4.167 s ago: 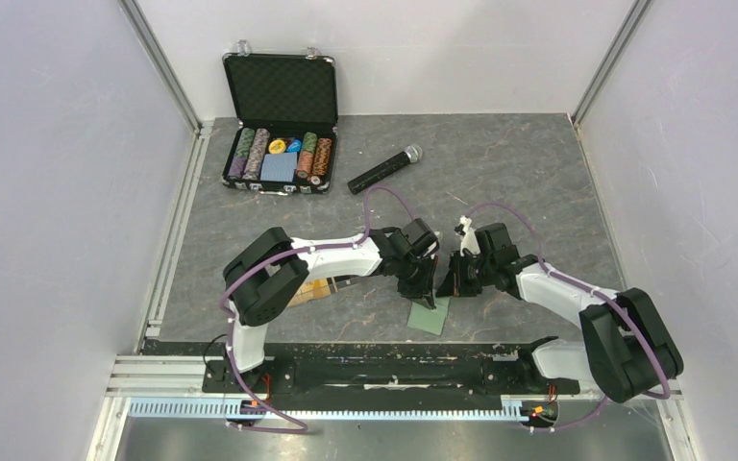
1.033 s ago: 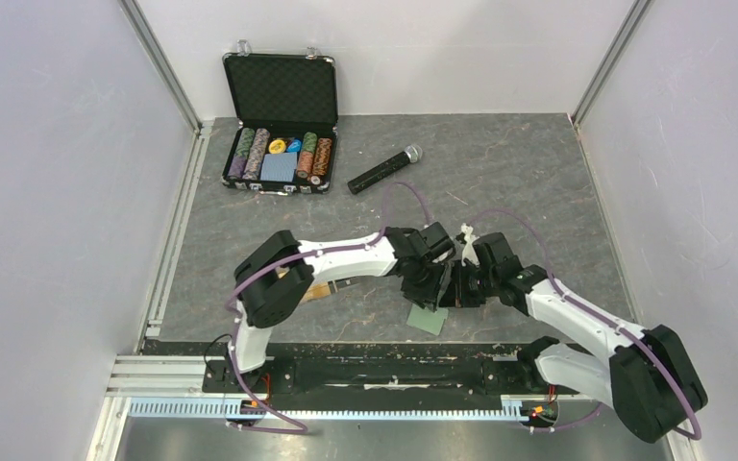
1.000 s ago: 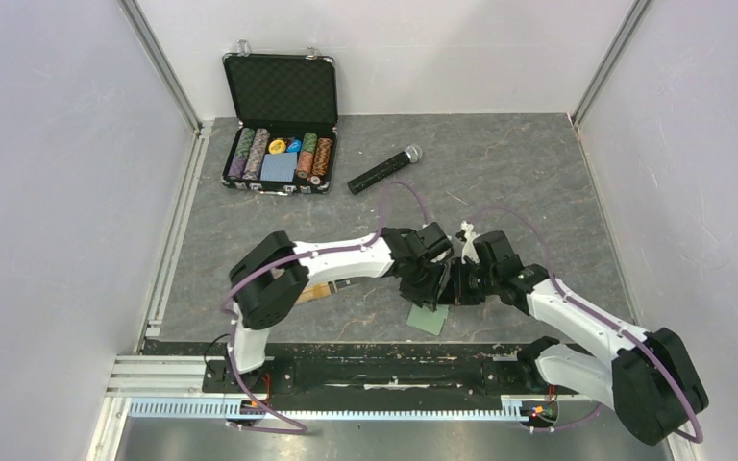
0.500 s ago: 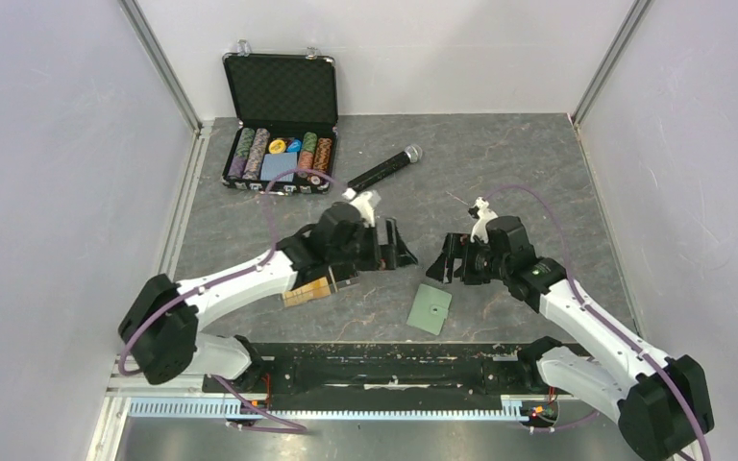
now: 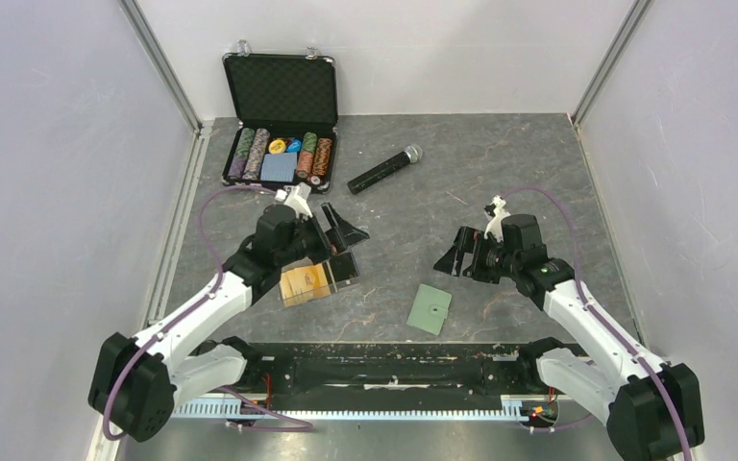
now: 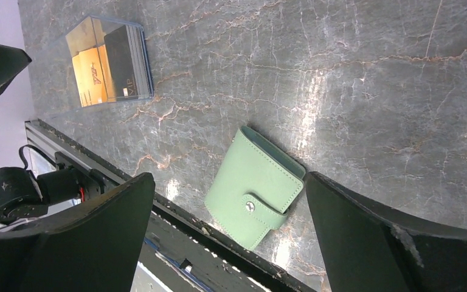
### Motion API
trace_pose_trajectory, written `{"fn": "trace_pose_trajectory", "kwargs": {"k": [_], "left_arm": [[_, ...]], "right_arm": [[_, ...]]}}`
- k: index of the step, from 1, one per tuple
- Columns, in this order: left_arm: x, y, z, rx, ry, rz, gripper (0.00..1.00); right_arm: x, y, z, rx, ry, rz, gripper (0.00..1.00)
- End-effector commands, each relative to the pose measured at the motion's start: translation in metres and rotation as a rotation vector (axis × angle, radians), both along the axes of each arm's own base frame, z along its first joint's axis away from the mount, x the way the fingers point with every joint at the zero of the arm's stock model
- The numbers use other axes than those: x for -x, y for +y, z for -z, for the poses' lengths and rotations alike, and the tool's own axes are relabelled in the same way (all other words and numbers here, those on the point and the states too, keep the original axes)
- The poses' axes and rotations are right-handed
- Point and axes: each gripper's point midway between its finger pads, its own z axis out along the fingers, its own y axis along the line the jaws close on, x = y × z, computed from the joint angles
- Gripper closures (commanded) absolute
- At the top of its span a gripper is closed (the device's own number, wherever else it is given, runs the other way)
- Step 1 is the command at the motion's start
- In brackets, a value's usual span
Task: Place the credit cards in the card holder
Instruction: Reset both arms
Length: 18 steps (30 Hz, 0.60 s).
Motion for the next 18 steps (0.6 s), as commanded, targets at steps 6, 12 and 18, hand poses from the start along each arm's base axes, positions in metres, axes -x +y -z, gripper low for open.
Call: {"fn": "trace_pose_trajectory", "kwargs": {"k": [6,12,18], "left_arm": [[-0.01,0.04,-0.005,-0.079,0.002,-0.184,0.0],[-0.02,0.082,-0.008,-0.281,-0.052,-0.327,0.0],[-0.025,0.125,-0.028,-0.482,-0.201,-0.422,0.0]], "right_arm": [[-0.004,0.0,-0.011,-0.023,-0.051,-0.008,0.02],[-0.014,-0.017,-0.016,0.1,-0.105,0.006,0.02],[-0.036,-0.053,-0.025,0.315,-0.226,0.083,0.02]]}}
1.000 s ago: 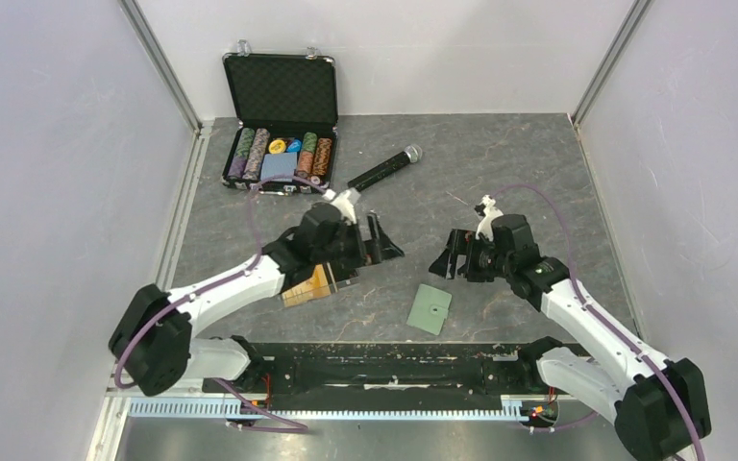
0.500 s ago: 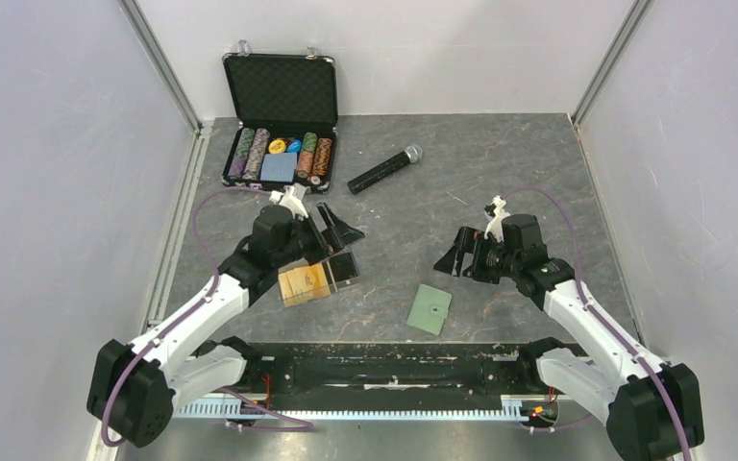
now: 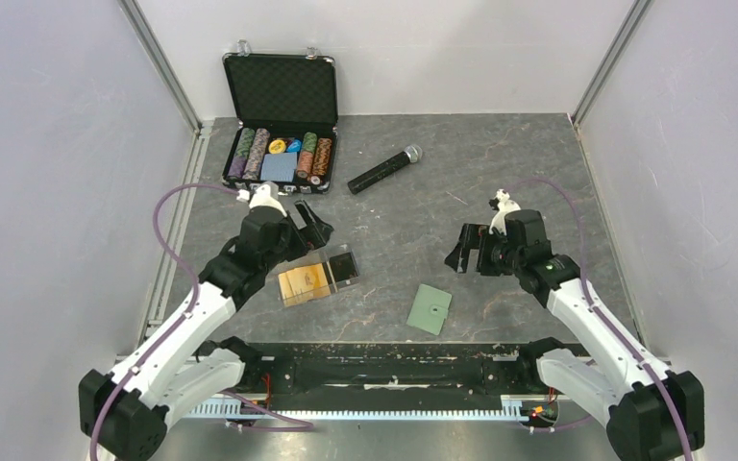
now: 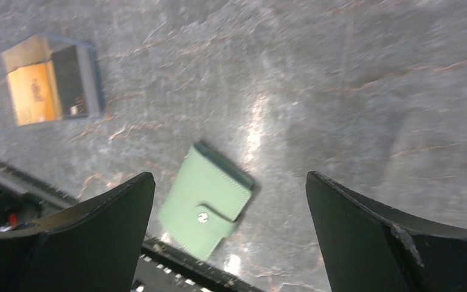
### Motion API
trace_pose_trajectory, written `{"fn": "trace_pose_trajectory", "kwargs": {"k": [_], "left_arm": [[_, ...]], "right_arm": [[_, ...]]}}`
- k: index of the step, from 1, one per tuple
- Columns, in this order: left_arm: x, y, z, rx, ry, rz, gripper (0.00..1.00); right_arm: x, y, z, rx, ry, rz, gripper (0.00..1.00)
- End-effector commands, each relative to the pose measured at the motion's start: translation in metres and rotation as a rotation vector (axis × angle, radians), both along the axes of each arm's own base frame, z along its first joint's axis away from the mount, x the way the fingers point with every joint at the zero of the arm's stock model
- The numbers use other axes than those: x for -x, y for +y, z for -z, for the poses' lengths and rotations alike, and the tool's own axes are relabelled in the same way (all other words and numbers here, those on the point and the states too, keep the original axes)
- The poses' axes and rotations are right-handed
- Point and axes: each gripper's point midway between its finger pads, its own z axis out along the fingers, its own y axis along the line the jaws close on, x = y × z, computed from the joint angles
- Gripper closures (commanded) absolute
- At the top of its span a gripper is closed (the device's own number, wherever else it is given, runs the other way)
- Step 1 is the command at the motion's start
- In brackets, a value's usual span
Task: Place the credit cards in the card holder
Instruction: Reset both arms
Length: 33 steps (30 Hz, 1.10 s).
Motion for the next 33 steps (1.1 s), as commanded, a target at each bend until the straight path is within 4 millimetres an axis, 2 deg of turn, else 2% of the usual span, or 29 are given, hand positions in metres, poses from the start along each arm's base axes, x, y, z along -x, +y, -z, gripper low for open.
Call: {"fn": "trace_pose_trajectory", "kwargs": {"k": [1,5,9,13,15,20,24,26,30,31,33], "left_arm": [[-0.011,0.046,-0.033,-0.237,-0.173,-0.081,0.0],[-0.01,0.059,-0.045,-0.349,-0.297,-0.043,0.0],[-0.008,0.073,-0.052,-0.451,-0.434,-0.032,0.0],[-0.01,0.108,-0.049,-0.618,-0.49,-0.151,0.0],[-0.012,0.123,-0.037,-0.726,-0.453,-0.182,0.0],[-0.031,0.132,0.012,-0.861,-0.313,-0.076,0.0],[-0.05,0.14,0.035,-0.842,-0.342,-0.06,0.0],[-0.056,0.143,0.04,-0.827,-0.39,-0.056,0.0],[-0.068,0.154,0.03,-0.739,-0.515,-0.163,0.0],[-0.069,0.156,0.034,-0.698,-0.522,-0.185,0.0],[-0.073,0.156,0.043,-0.658,-0.539,-0.186,0.0]], "right_arm": [[-0.03,-0.036,-0.028,0.196,-0.193,0.084,0.02],[-0.048,-0.071,-0.045,0.329,-0.368,0.214,0.02],[-0.052,-0.103,-0.052,0.406,-0.56,0.359,0.02],[-0.045,-0.135,-0.038,0.492,-0.677,0.498,0.02],[-0.04,-0.146,-0.026,0.546,-0.705,0.52,0.02],[-0.033,-0.161,0.001,0.631,-0.736,0.548,0.02],[-0.026,-0.166,0.028,0.66,-0.759,0.541,0.02],[-0.024,-0.168,0.033,0.65,-0.785,0.547,0.02],[-0.017,-0.175,0.045,0.656,-0.791,0.55,0.02],[-0.015,-0.177,0.05,0.657,-0.778,0.55,0.02],[-0.015,-0.179,0.048,0.647,-0.789,0.561,0.02]]}}
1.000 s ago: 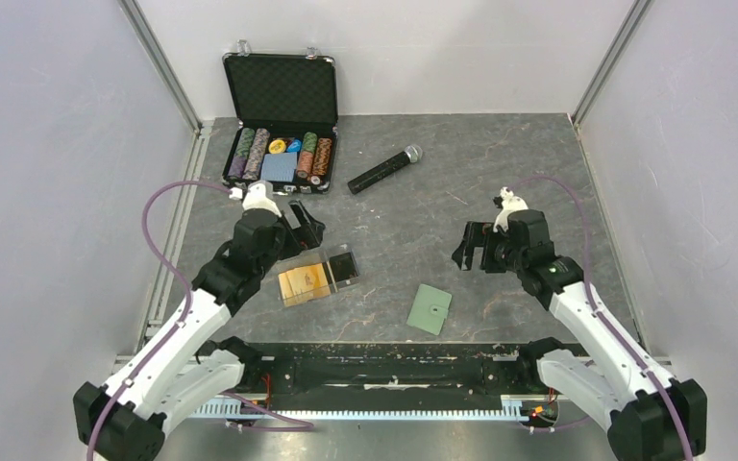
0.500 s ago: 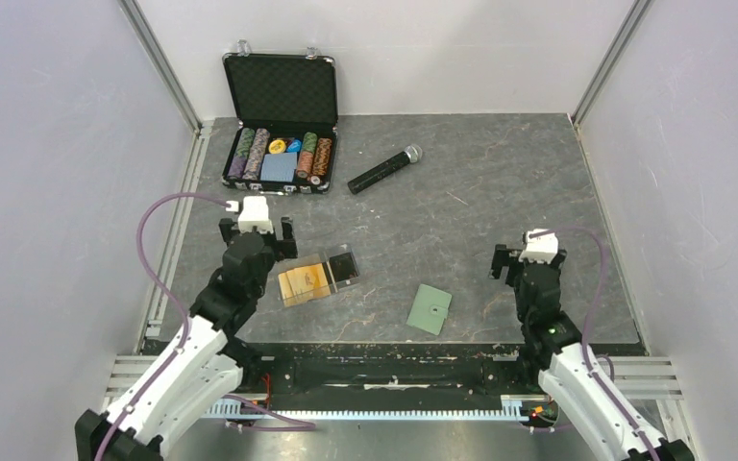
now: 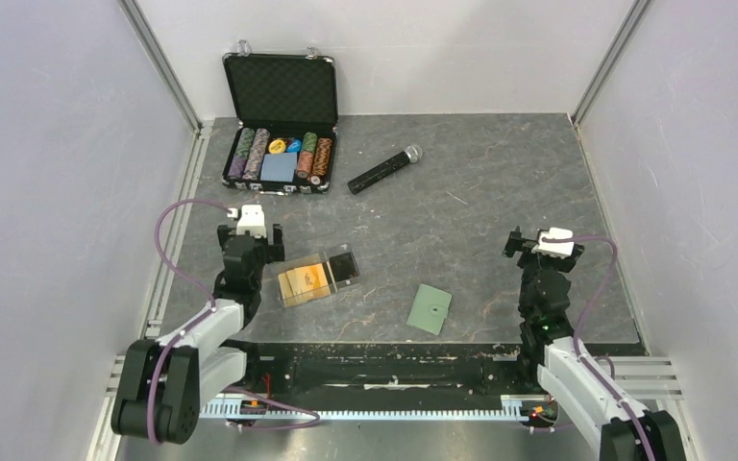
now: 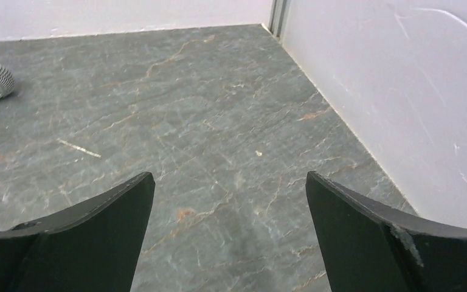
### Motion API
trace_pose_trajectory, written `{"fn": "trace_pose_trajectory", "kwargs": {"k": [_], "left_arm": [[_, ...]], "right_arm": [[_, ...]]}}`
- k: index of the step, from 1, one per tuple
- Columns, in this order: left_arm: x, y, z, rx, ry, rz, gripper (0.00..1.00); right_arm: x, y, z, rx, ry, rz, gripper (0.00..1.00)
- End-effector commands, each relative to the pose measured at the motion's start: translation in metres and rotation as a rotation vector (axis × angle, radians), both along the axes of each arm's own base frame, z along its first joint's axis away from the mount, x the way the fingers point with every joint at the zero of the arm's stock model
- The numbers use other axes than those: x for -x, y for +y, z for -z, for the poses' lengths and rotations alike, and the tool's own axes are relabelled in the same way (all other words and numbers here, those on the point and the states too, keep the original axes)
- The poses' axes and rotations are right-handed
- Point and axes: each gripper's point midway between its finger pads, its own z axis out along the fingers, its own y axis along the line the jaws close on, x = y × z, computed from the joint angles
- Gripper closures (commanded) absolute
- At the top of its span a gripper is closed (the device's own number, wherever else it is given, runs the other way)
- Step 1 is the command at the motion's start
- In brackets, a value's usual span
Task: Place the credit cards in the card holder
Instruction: Reset both arms
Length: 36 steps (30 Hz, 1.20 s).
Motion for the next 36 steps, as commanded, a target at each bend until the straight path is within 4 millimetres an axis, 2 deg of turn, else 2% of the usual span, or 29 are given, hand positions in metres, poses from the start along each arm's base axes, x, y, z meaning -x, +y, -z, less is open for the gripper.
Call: {"fn": "trace_pose_trajectory", "kwargs": {"k": [1,6,8,9,10,12,14,16,17,19,22,25,30,33,36], "left_arm": [[-0.032,-0.009,-0.035,0.109,-0.253,0.059,0.0],[-0.05,-0.023,-0.031,0.116,-0.27,0.152,0.0],[-0.053,-0.024,-0.016,0.114,-0.265,0.155,0.0],[-0.058,-0.024,-0.015,0.116,-0.287,0.157,0.0],[-0.06,-0.024,-0.007,0.117,-0.231,0.157,0.0],[-0.068,-0.022,-0.007,0.118,-0.189,0.137,0.0],[-0.067,-0.016,-0.008,0.12,-0.203,0.102,0.0],[-0.068,-0.016,-0.008,0.122,-0.201,0.101,0.0],[-0.067,-0.016,-0.009,0.121,-0.213,0.099,0.0],[-0.068,-0.016,-0.007,0.121,-0.199,0.098,0.0],[-0.068,-0.014,-0.008,0.119,-0.202,0.09,0.0],[-0.069,-0.014,-0.008,0.119,-0.201,0.088,0.0],[-0.069,-0.014,-0.007,0.12,-0.2,0.088,0.0],[-0.069,-0.014,-0.008,0.118,-0.202,0.088,0.0],[-0.068,-0.014,-0.007,0.119,-0.202,0.088,0.0]], "right_arm": [[0.036,-0.012,0.076,0.046,0.079,-0.01,0.02],[0.034,-0.023,0.056,0.064,0.016,0.028,0.02],[0.029,-0.019,0.049,0.075,-0.003,-0.013,0.02],[0.024,-0.012,0.043,0.097,-0.015,-0.058,0.02],[0.017,-0.006,0.042,0.111,-0.003,-0.095,0.02],[-0.004,0.003,0.054,0.125,0.093,-0.15,0.02],[-0.02,0.008,0.062,0.12,0.163,-0.186,0.02],[-0.028,0.014,0.071,0.117,0.21,-0.24,0.06],[-0.035,0.016,0.066,0.12,0.205,-0.251,0.07],[-0.033,0.013,0.061,0.117,0.178,-0.233,0.08],[-0.013,0.001,0.06,0.091,0.129,-0.161,0.07],[-0.011,-0.006,0.062,0.141,0.158,-0.14,0.04],[-0.007,-0.031,0.062,0.08,0.147,-0.014,0.02],[-0.01,-0.032,0.063,0.076,0.162,-0.008,0.02],[0.005,-0.029,0.056,0.088,0.09,-0.021,0.02]]}}
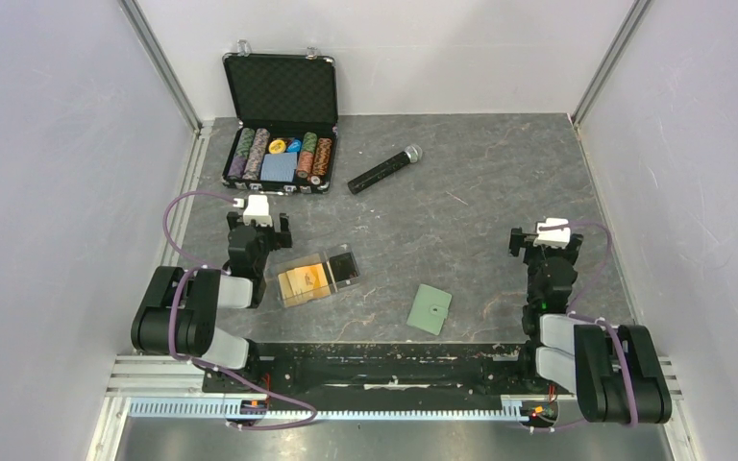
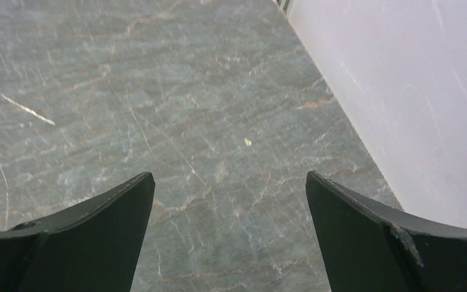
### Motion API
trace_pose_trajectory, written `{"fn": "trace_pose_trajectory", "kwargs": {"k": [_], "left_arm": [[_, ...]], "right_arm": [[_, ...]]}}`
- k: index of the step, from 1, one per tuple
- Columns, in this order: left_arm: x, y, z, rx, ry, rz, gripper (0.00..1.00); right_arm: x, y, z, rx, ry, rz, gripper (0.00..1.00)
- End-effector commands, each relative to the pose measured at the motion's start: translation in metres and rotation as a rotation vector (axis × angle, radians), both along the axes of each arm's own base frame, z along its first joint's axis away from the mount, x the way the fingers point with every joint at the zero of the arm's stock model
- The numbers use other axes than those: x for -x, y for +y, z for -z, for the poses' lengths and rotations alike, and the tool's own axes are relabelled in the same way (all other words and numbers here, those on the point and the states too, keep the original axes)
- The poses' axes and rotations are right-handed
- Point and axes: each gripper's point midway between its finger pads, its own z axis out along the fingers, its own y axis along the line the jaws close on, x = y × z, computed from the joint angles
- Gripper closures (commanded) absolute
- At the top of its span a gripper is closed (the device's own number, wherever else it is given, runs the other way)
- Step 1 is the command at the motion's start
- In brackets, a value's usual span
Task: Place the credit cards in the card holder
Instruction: Reset both arms
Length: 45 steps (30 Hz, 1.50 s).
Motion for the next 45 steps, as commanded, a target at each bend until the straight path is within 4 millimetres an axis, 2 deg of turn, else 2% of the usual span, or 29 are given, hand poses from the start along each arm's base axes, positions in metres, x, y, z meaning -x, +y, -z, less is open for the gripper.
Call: {"fn": "trace_pose_trajectory", "kwargs": {"k": [1,10,16,20,22,26,28,29,32,35,37,39,40,42,44,45], "left_arm": [[-0.011,0.002,-0.022,0.041,-0.081,-0.03,0.0],[-0.011,0.002,-0.021,0.04,-0.079,-0.029,0.0],[-0.011,0.002,-0.021,0.04,-0.079,-0.03,0.0],[-0.011,0.002,-0.021,0.04,-0.08,-0.03,0.0],[-0.011,0.002,-0.022,0.041,-0.082,-0.031,0.0],[-0.011,0.003,-0.022,0.04,-0.081,-0.031,0.0],[-0.011,0.003,-0.022,0.04,-0.082,-0.031,0.0],[-0.011,0.002,-0.022,0.04,-0.081,-0.03,0.0],[-0.011,0.002,-0.021,0.04,-0.079,-0.029,0.0],[-0.011,0.002,-0.021,0.04,-0.079,-0.029,0.0],[-0.011,0.002,-0.022,0.041,-0.08,-0.029,0.0],[-0.011,0.002,-0.022,0.04,-0.08,-0.029,0.0],[-0.011,0.002,-0.022,0.04,-0.08,-0.028,0.0],[-0.011,0.002,-0.022,0.041,-0.079,-0.028,0.0],[-0.012,0.002,-0.021,0.041,-0.078,-0.027,0.0],[-0.011,0.002,-0.021,0.041,-0.078,-0.028,0.0]], "right_arm": [[0.036,0.0,0.012,-0.001,-0.044,0.004,0.02],[0.041,0.006,0.009,0.008,-0.072,-0.028,0.02],[0.024,0.006,0.017,0.009,0.004,-0.037,0.02],[0.05,0.001,0.002,-0.003,-0.127,0.004,0.02],[0.052,-0.003,-0.01,-0.011,-0.181,0.03,0.02],[0.031,-0.003,-0.022,-0.016,-0.177,0.011,0.02],[0.019,-0.002,-0.019,-0.022,-0.134,-0.006,0.02],[0.019,-0.002,-0.02,-0.024,-0.139,-0.008,0.02],[0.038,-0.001,-0.017,-0.08,-0.194,-0.012,0.02],[0.059,-0.002,0.013,-0.112,-0.138,0.013,0.02],[0.065,0.001,0.016,-0.119,-0.147,-0.001,0.02],[0.061,0.001,0.014,-0.147,-0.15,0.007,0.02],[0.059,0.002,0.004,-0.163,-0.187,0.001,0.02],[0.044,0.014,-0.005,-0.15,-0.186,-0.083,0.02],[0.031,0.026,-0.006,-0.137,-0.166,-0.158,0.02],[0.027,0.034,0.001,-0.108,-0.124,-0.195,0.02]]}}
